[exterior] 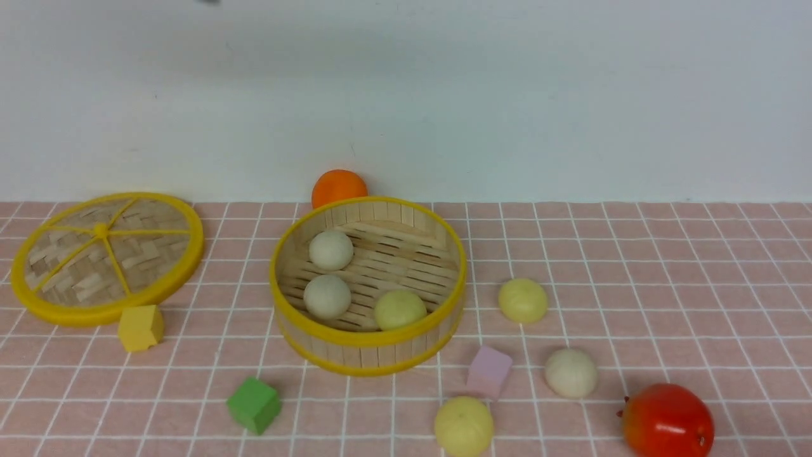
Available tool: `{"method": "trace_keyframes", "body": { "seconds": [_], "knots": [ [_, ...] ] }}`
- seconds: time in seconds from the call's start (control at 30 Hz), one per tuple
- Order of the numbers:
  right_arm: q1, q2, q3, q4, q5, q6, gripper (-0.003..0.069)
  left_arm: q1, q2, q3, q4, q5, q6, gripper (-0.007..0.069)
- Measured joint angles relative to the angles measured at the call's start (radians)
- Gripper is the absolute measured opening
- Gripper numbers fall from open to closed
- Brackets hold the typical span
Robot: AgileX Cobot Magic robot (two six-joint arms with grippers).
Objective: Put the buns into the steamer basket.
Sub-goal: Use the right arm to grab a steamed stuffed bun
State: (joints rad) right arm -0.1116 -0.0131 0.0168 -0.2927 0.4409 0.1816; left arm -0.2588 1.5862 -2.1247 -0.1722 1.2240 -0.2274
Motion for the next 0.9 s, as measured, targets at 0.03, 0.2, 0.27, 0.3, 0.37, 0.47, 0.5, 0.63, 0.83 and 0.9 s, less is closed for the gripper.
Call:
{"method": "trace_keyframes", "body": {
  "seconds": [0.03, 0.2, 0.27, 0.3, 0.37, 0.47, 0.5, 0.63, 0.83, 0.9],
  "knots": [
    [0.000, 0.000, 0.000, 0.000, 0.000, 0.000, 0.0242, 0.000, -0.055, 0.045, 0.005, 0.000, 0.000, 0.0385],
    [0.000, 0.000, 0.000, 0.000, 0.000, 0.000, 0.0242, 0.000, -0.400, 0.464, 0.011, 0.001, -0.020, 0.0165],
    [0.000, 0.000, 0.000, 0.000, 0.000, 0.000, 0.0242, 0.000, -0.530, 0.635, 0.013, -0.002, -0.046, 0.0081],
    [0.000, 0.000, 0.000, 0.000, 0.000, 0.000, 0.0242, 0.000, -0.604, 0.727, 0.013, -0.012, -0.060, 0.0029],
    [0.000, 0.000, 0.000, 0.000, 0.000, 0.000, 0.0242, 0.000, -0.751, 0.900, 0.013, -0.037, -0.071, 0.0013],
    [0.000, 0.000, 0.000, 0.000, 0.000, 0.000, 0.0242, 0.000, -0.923, 1.104, 0.014, -0.048, -0.092, 0.0013],
    [0.000, 0.000, 0.000, 0.000, 0.000, 0.000, 0.0242, 0.000, -0.977, 1.179, 0.014, -0.055, -0.102, 0.0013],
    [0.000, 0.000, 0.000, 0.000, 0.000, 0.000, 0.0242, 0.000, -1.177, 1.422, -0.008, -0.096, -0.144, 0.0013],
    [0.000, 0.000, 0.000, 0.000, 0.000, 0.000, 0.0242, 0.000, -1.339, 1.553, -0.050, -0.112, -0.200, 0.0013],
    [0.000, 0.000, 0.000, 0.000, 0.000, 0.000, 0.0242, 0.000, -1.343, 1.559, -0.050, -0.125, -0.203, 0.0013]
  ]
}}
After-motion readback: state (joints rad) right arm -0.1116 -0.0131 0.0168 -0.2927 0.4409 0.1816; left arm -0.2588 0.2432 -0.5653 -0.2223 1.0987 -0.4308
